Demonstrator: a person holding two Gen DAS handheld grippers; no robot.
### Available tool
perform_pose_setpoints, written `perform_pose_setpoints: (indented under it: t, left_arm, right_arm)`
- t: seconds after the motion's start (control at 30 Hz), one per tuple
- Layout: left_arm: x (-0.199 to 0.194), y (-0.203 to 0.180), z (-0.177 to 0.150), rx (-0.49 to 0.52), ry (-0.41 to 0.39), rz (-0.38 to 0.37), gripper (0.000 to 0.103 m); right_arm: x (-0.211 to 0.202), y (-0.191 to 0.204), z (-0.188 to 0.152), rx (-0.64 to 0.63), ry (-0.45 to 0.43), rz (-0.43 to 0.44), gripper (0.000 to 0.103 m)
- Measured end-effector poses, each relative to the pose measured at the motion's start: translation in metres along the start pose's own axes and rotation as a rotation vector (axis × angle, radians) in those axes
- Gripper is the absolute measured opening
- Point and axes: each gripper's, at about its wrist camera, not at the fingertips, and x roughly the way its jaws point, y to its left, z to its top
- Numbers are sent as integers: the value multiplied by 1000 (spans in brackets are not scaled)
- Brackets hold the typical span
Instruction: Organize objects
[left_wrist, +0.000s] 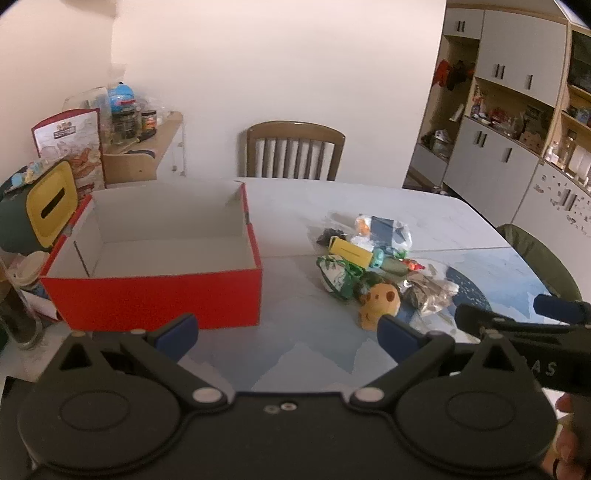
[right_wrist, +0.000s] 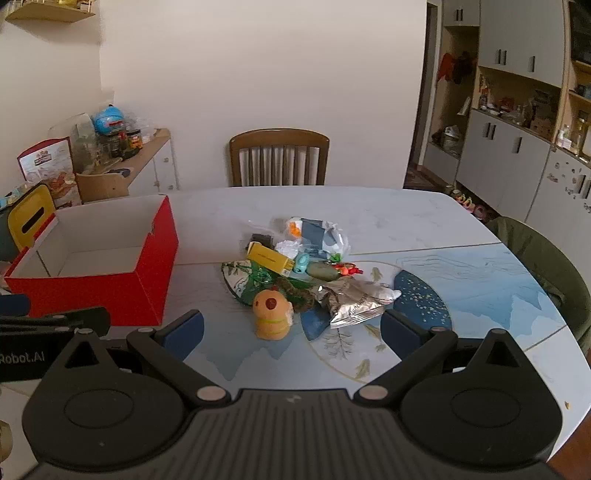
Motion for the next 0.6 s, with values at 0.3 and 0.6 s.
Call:
perform_pose_setpoints:
  t: [0.3, 0.6]
  left_arm:
    - [14, -17, -3, -11, 46, -43, 103]
    - [41, -60, 5, -12, 72, -11, 103]
  right_arm:
    - [11, -22, -2, 20, 32, -4, 102]
    - [43, -71, 5, 28, 63, 49, 102]
